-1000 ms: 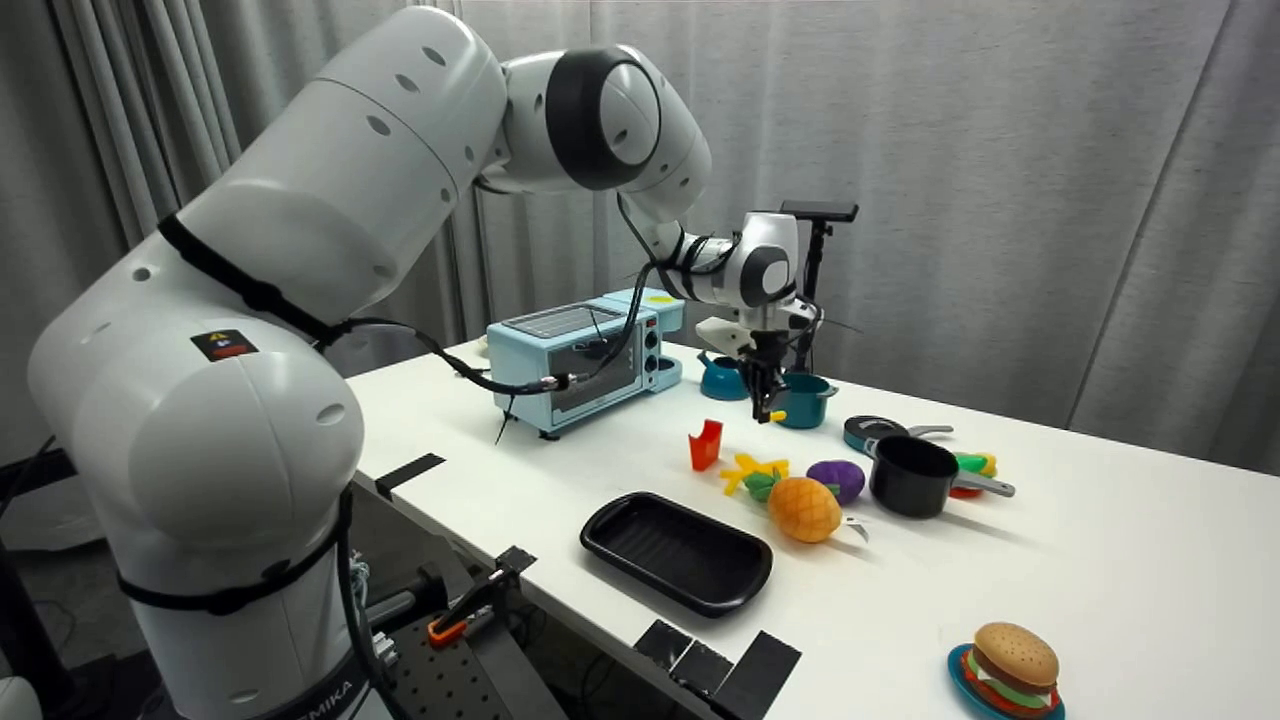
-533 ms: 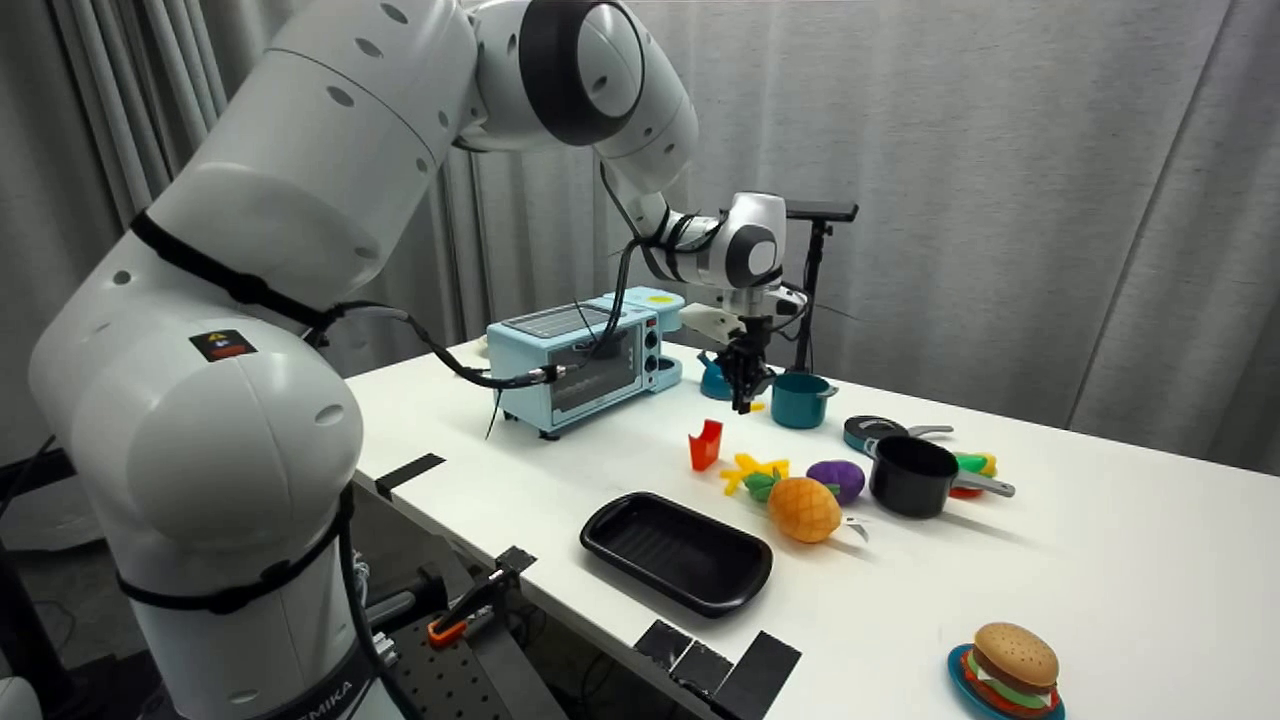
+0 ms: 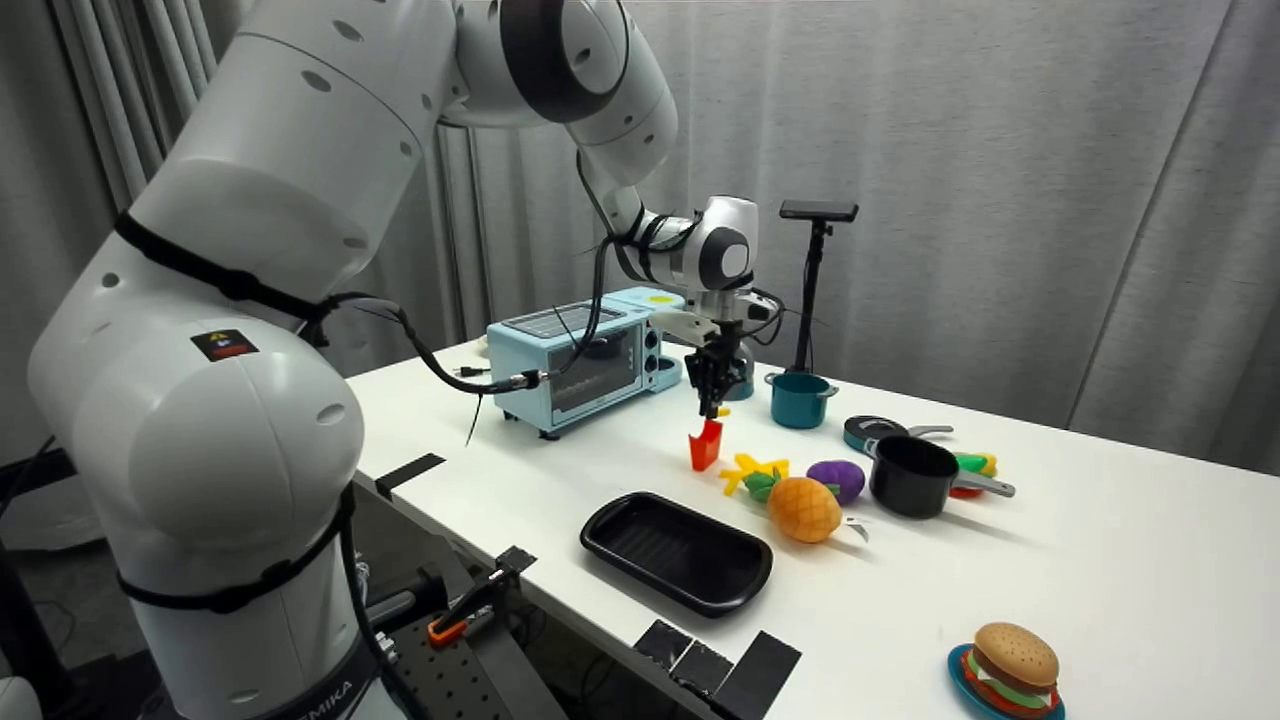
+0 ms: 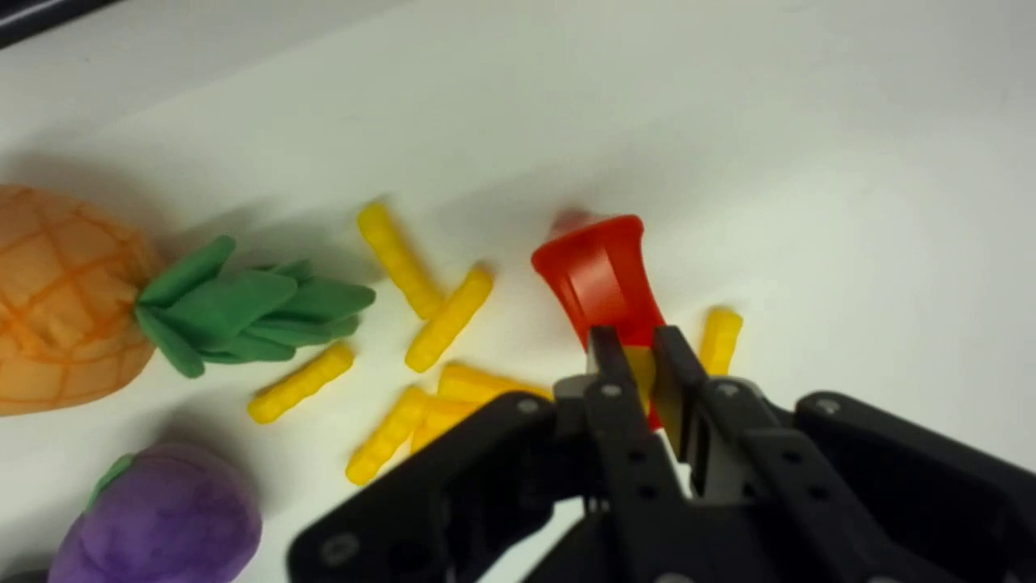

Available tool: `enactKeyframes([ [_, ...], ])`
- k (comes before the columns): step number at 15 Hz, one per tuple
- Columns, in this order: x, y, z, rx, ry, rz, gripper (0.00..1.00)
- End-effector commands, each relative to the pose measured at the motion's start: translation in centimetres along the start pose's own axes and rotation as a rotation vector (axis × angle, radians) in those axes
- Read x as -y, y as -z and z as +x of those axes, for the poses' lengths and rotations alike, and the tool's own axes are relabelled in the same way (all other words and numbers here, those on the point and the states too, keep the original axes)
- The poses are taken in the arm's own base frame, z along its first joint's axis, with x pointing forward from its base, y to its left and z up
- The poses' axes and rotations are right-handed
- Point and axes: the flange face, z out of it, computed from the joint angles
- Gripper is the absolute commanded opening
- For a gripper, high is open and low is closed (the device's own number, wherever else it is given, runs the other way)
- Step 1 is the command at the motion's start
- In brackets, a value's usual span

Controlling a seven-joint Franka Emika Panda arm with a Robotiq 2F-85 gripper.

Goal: Put the furthest yellow object to the left in the red thing

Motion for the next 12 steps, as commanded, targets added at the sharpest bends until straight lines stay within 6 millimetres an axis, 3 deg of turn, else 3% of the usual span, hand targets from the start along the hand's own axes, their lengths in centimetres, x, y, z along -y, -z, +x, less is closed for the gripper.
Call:
enactKeyframes([
  [1, 0.1, 0.5, -2.1, 0.021, 0.055, -0.015, 0.03],
  [12, 0.5, -1.2, -2.8, 0.108, 0.054, -0.042, 0.03],
])
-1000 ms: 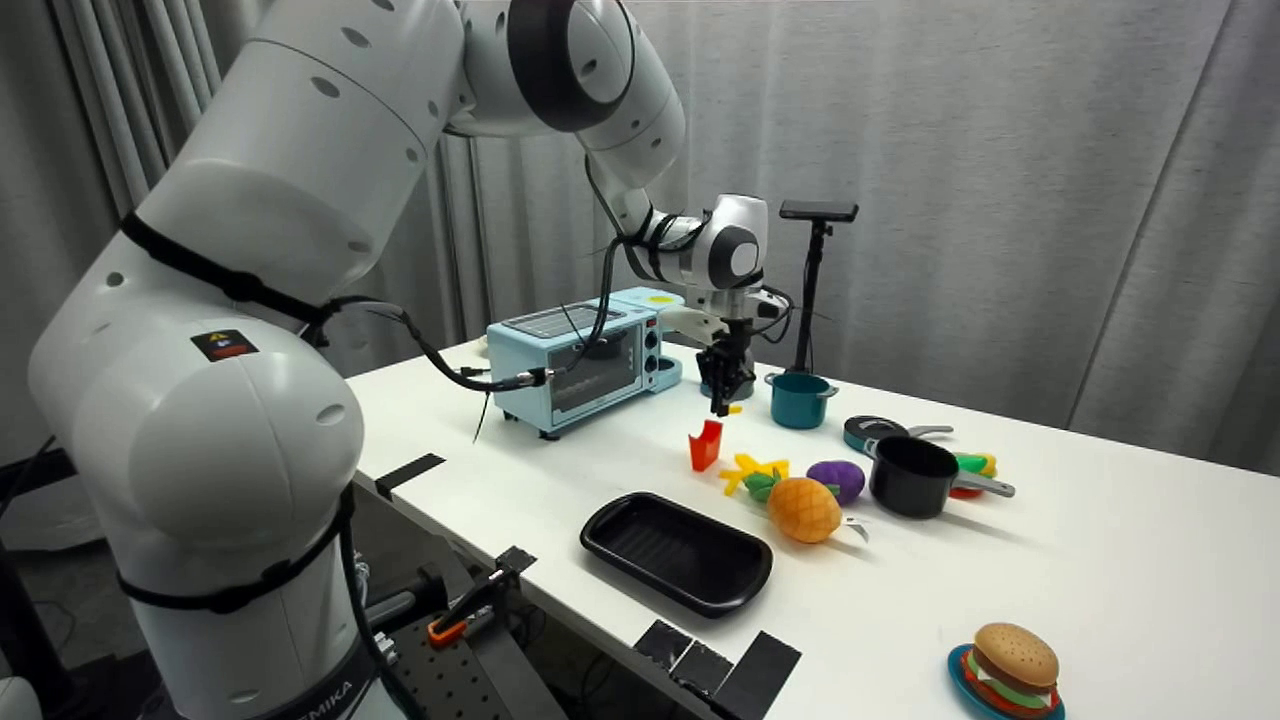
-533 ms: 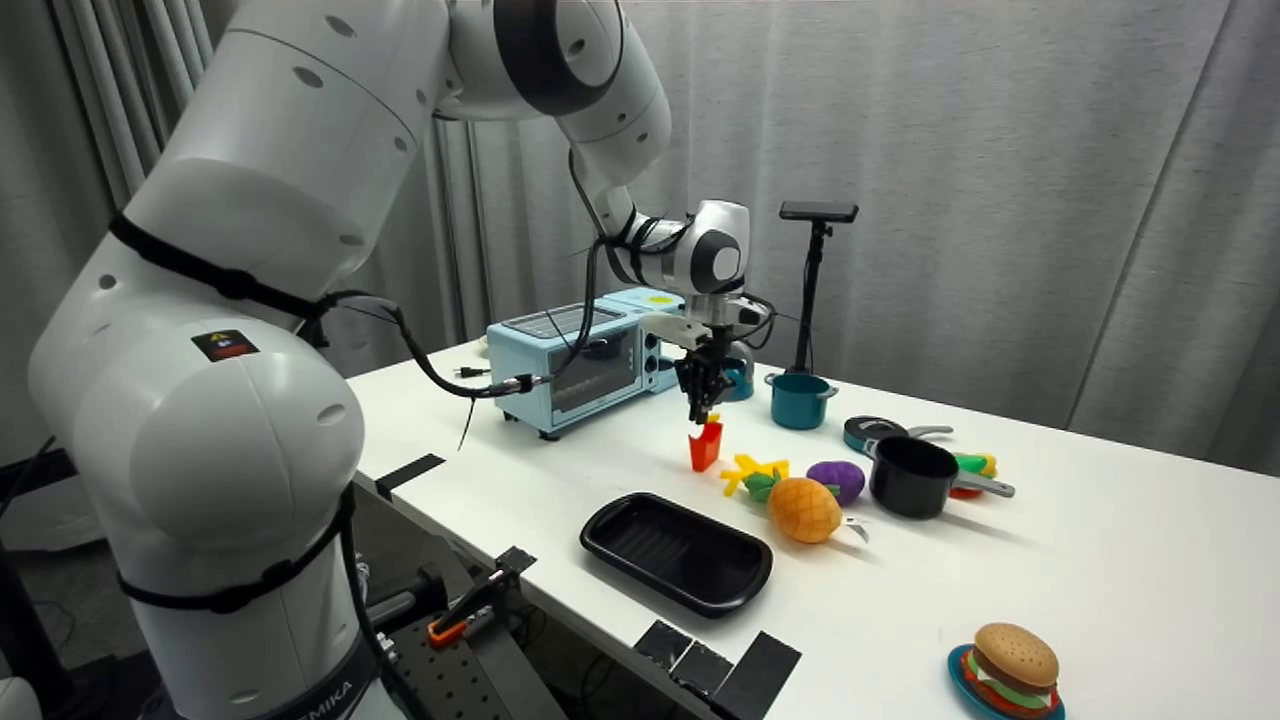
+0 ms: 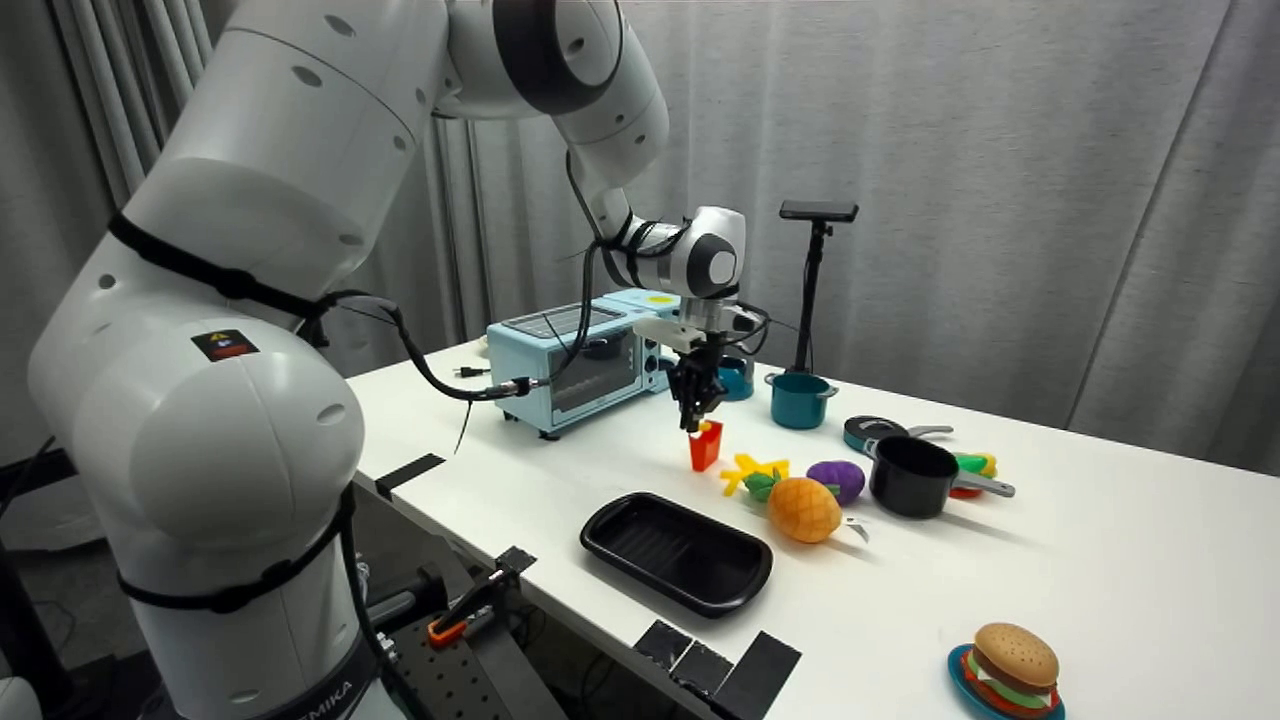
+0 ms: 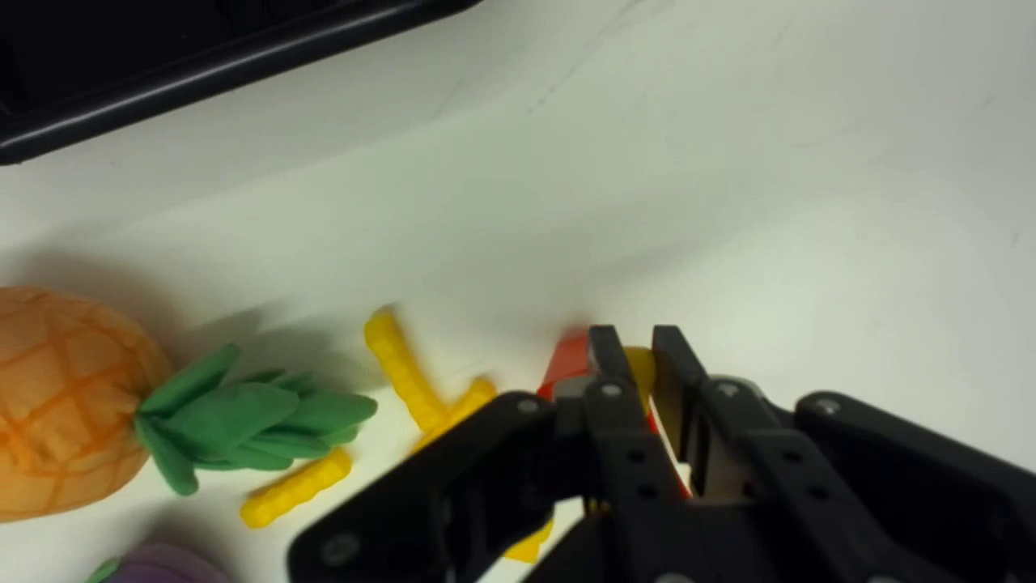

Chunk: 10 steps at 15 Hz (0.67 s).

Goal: Put the furthest yellow object to the left in the red thing

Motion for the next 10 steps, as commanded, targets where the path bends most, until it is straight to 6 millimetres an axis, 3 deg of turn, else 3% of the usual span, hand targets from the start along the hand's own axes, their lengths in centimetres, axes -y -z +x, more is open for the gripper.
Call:
enactKeyframes([
  [1, 0.0, 0.4, -0.2, 0.031, 0.015, -0.016, 0.03],
  [5, -0.4, 0.5, -0.1, 0.05, 0.012, -0.021, 0.03],
  [6, -0.5, 0.5, 0.0, 0.054, 0.01, -0.022, 0.08],
  [7, -0.5, 0.5, 0.1, 0.057, 0.007, -0.023, 0.39],
  [8, -1.0, 0.7, 0.3, 0.06, 0.004, -0.025, 0.4],
  [10, -1.5, 0.8, 0.5, 0.064, -0.001, -0.025, 0.54],
])
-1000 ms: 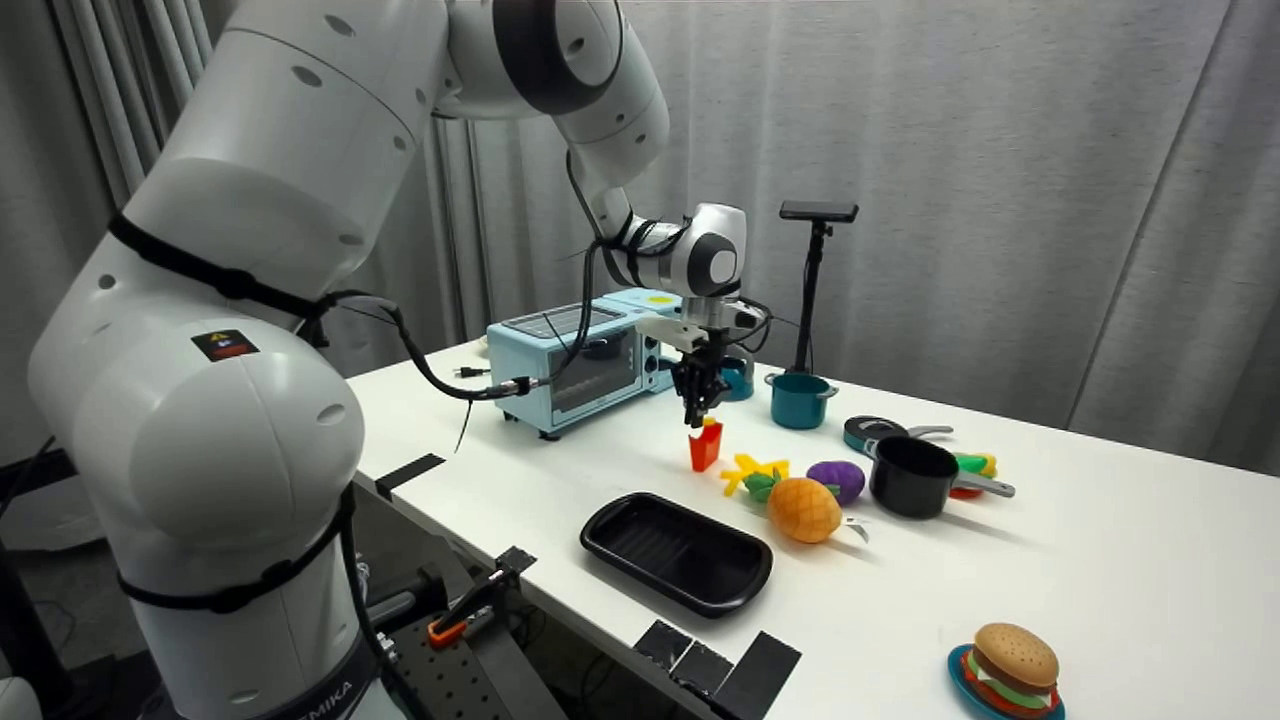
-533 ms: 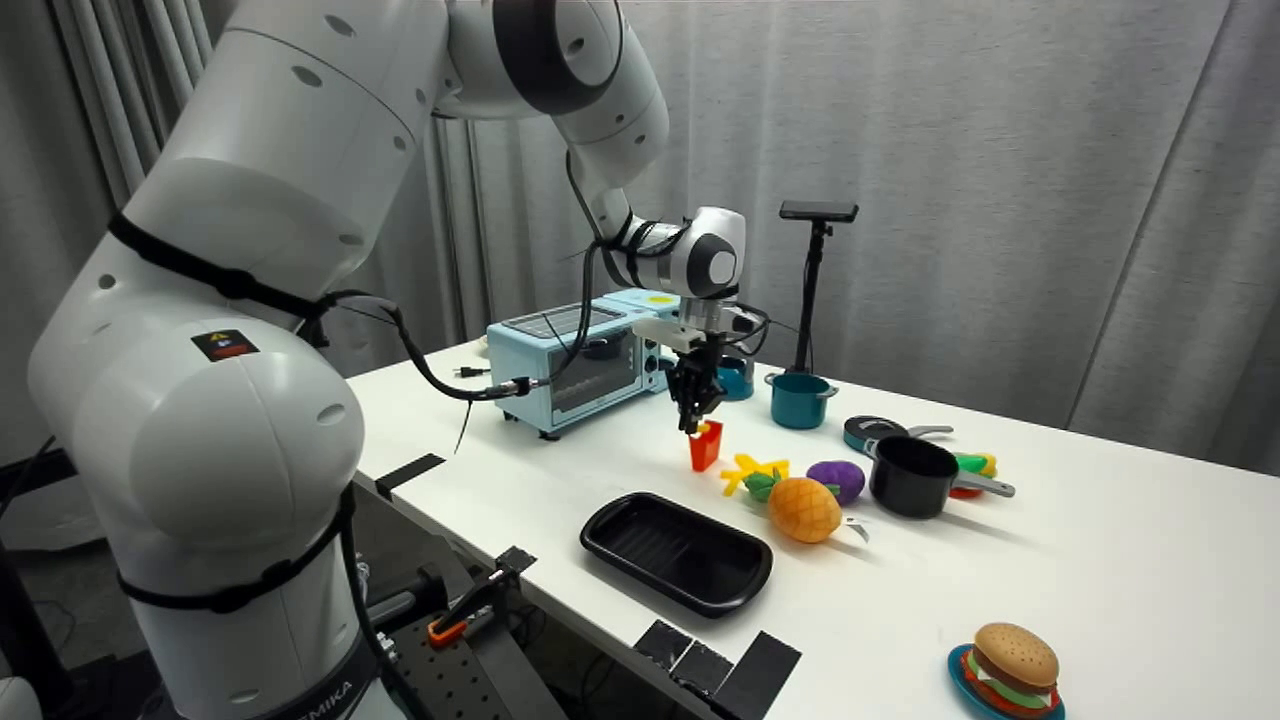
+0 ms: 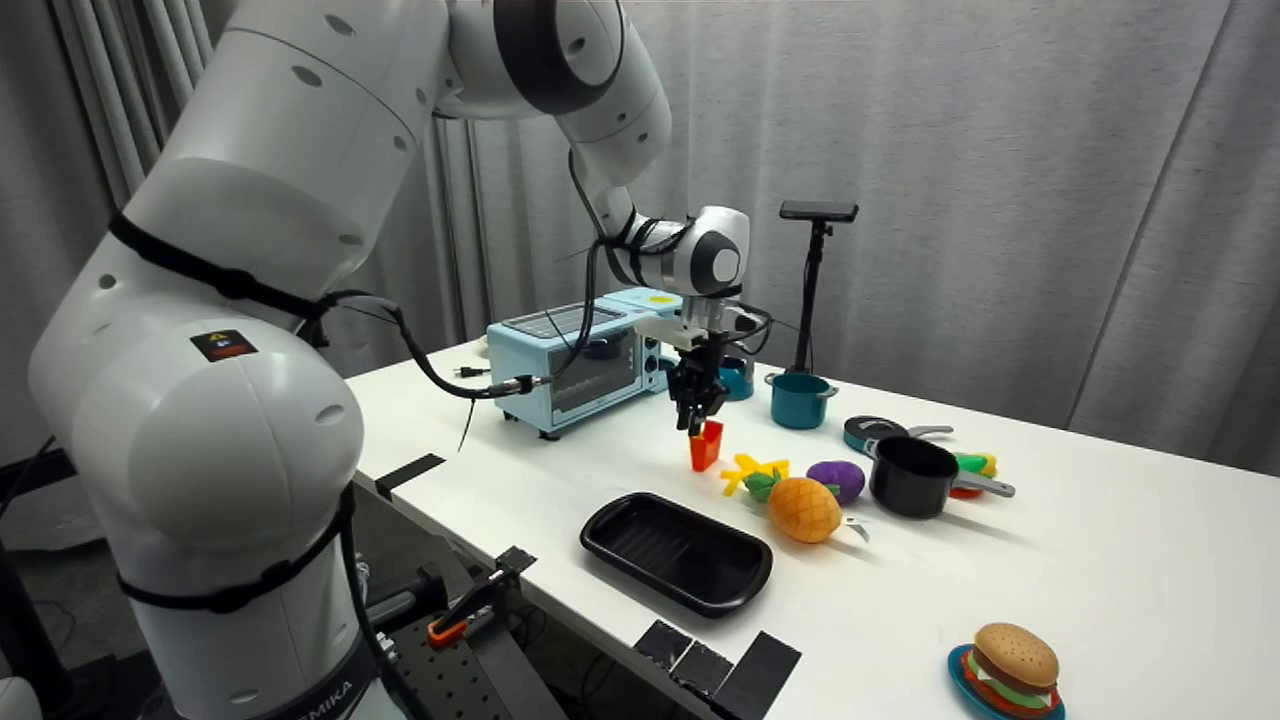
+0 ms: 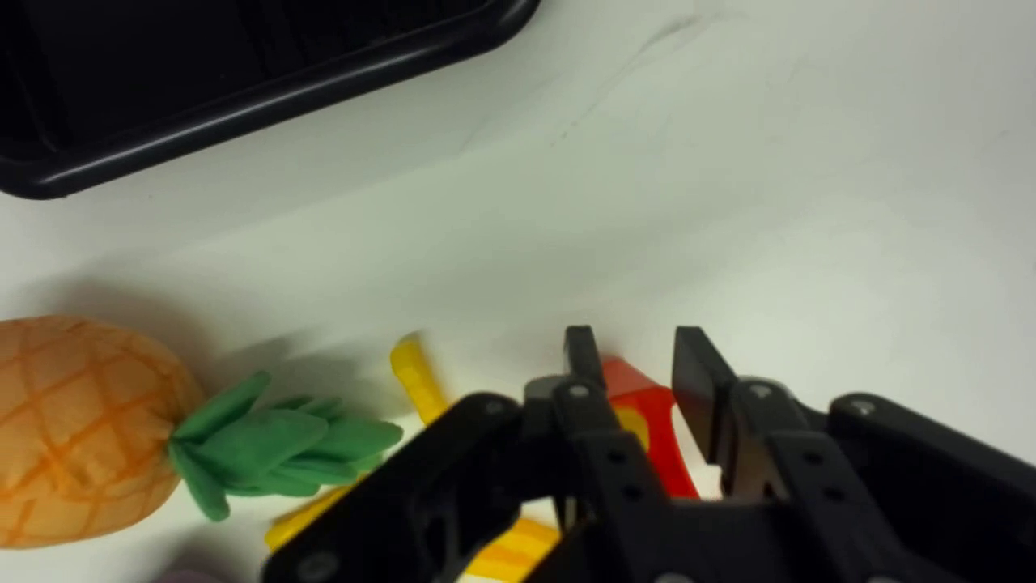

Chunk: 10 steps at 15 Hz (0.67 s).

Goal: Put the furthest yellow object to the left in the red thing

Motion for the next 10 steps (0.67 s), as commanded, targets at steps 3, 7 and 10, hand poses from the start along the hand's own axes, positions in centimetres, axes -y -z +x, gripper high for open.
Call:
enactKeyframes([
  [3, -0.93, 0.74, 0.69, 0.022, -0.001, -0.009, 0.78],
  [7, -1.18, 1.17, 0.85, 0.015, -0.002, -0.002, 1.0],
  [10, -1.48, 1.69, 1.11, 0.006, -0.008, 0.008, 1.0],
])
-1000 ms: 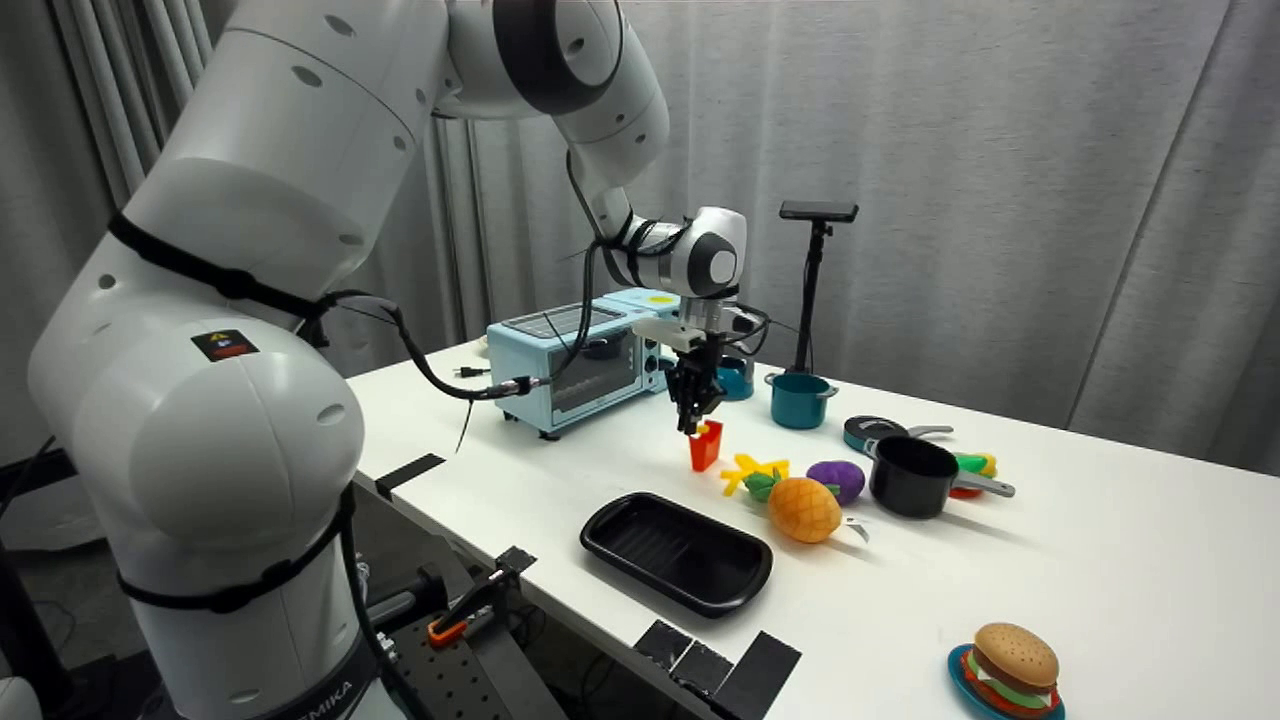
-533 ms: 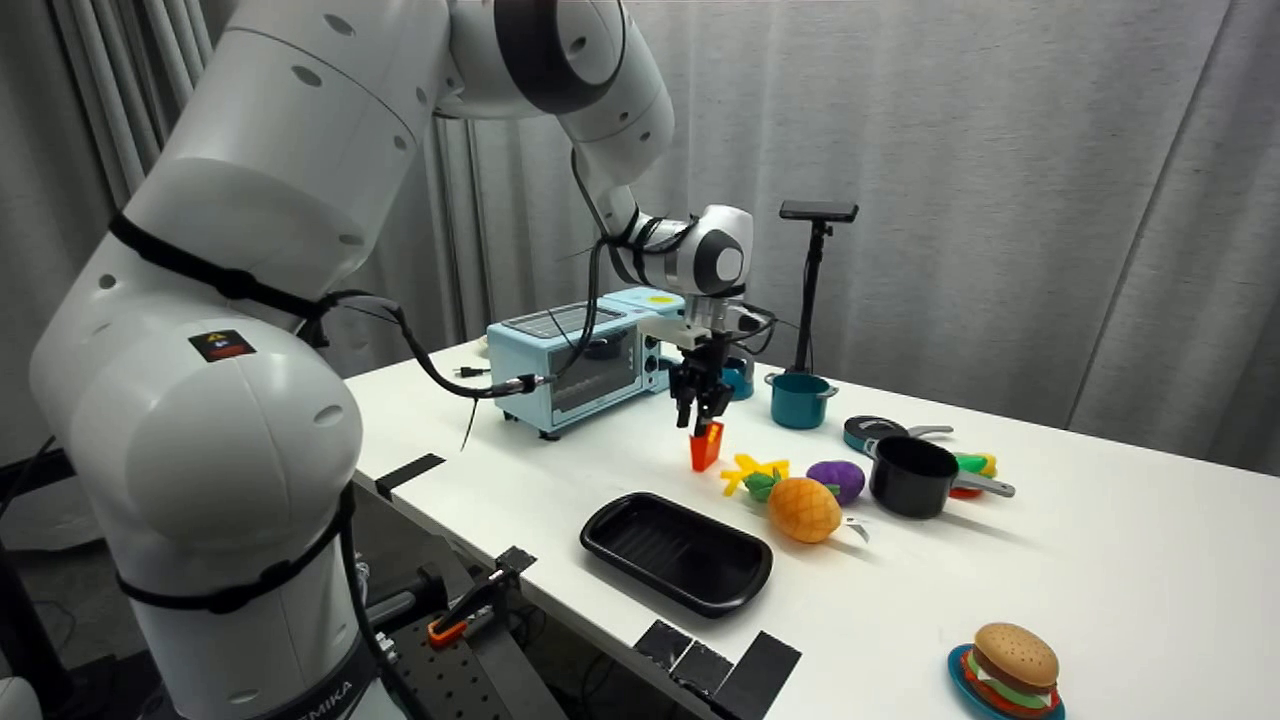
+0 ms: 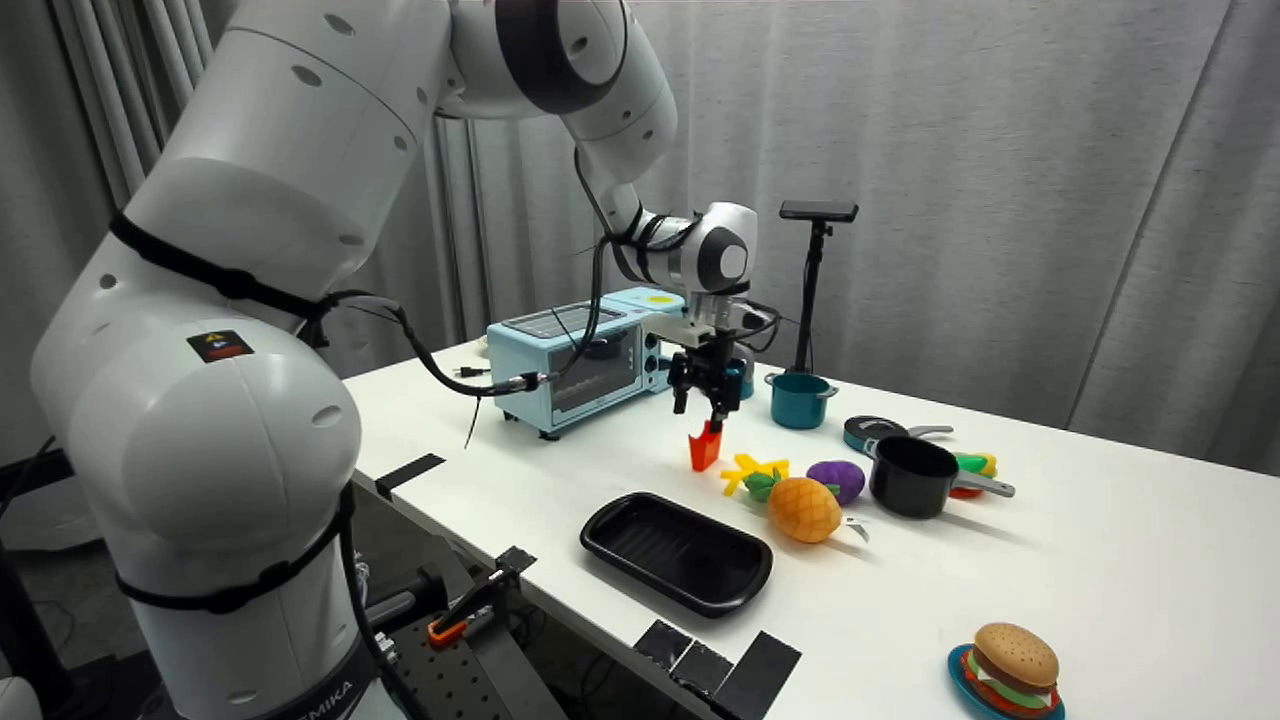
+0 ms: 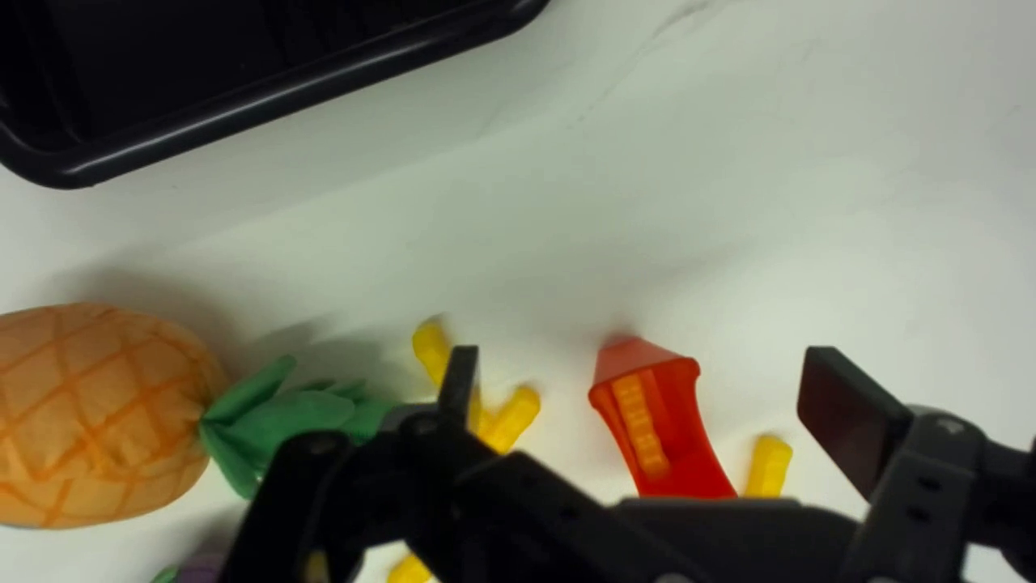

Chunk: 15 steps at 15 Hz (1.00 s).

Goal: Put the furthest yellow object to the left in the red thing

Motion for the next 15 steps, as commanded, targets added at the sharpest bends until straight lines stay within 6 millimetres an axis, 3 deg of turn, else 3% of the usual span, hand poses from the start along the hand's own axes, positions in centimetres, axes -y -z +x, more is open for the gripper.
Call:
enactKeyframes([
  [1, -0.7, 1.2, 0.6, 0.005, 0.005, 0.007, 1.0],
  [15, -2.1, 3.3, 2.2, -0.052, -0.036, 0.039, 1.0],
])
